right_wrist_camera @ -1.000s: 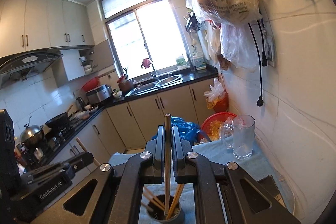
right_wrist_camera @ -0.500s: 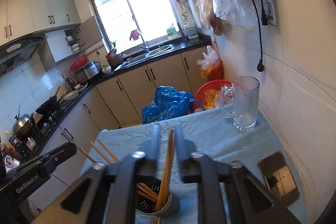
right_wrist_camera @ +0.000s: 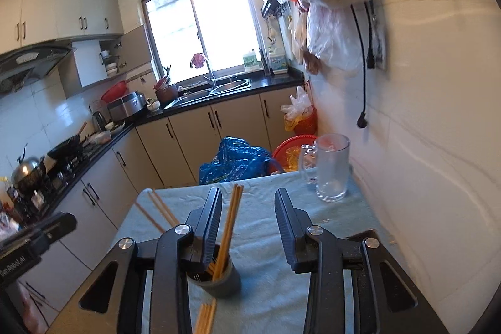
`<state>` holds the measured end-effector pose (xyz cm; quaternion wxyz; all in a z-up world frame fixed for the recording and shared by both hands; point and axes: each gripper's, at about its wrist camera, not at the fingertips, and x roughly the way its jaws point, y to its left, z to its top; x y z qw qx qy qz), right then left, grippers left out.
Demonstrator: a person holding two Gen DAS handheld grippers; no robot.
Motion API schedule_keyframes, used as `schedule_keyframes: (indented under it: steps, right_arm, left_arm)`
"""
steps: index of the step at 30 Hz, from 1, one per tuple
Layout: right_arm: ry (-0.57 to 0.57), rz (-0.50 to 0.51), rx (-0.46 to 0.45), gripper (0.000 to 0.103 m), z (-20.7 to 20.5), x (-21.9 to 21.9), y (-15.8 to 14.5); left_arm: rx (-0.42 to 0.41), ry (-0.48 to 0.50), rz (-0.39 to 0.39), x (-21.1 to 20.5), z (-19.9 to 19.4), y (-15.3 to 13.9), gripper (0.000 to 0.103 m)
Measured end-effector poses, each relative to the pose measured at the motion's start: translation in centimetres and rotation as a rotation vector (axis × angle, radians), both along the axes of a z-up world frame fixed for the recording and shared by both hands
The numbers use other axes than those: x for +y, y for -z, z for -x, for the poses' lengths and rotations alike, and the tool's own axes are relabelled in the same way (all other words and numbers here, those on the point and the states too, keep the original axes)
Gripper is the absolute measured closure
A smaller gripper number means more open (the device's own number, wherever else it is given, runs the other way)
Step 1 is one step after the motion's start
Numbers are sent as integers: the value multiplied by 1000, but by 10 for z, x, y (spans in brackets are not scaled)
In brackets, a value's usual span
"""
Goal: Organize utensils
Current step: 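Lower the chopsticks into the black cup and open both tools, then move both open tools back over the loose chopsticks on the towel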
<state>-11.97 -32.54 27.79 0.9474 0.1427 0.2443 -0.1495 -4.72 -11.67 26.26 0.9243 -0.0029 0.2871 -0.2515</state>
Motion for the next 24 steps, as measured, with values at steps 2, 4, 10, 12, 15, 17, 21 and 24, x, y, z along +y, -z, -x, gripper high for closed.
schedule_keyframes:
  steps: [2,4,10,12,15,17,21,24]
  right_arm:
    - [-7,52,13,62,20,7,-10]
    - [-12,104,26,60,40,12,-19]
    - [-17,272,92,35,101,33,-36]
    - [-56,294,154,34,115,44,-19]
    - [-134,241,252,34,120,58,25]
    - [-202,162,320,34,115,70,69]
    - [-308,-9,402,47,98,90,145]
    - [-374,-97,450,64,82,109,190]
  left_arm:
    - [-17,-2,-9,9,17,-2,58]
    - [-24,-4,-15,17,32,-3,56]
    - [-2,-10,-36,44,73,16,40]
    - [6,-11,-49,50,81,29,39]
    - [62,-18,-64,58,85,65,39]
    - [120,-27,-61,63,81,89,39]
    - [234,-36,-76,67,68,135,39]
    - [294,-27,-108,65,60,164,39]
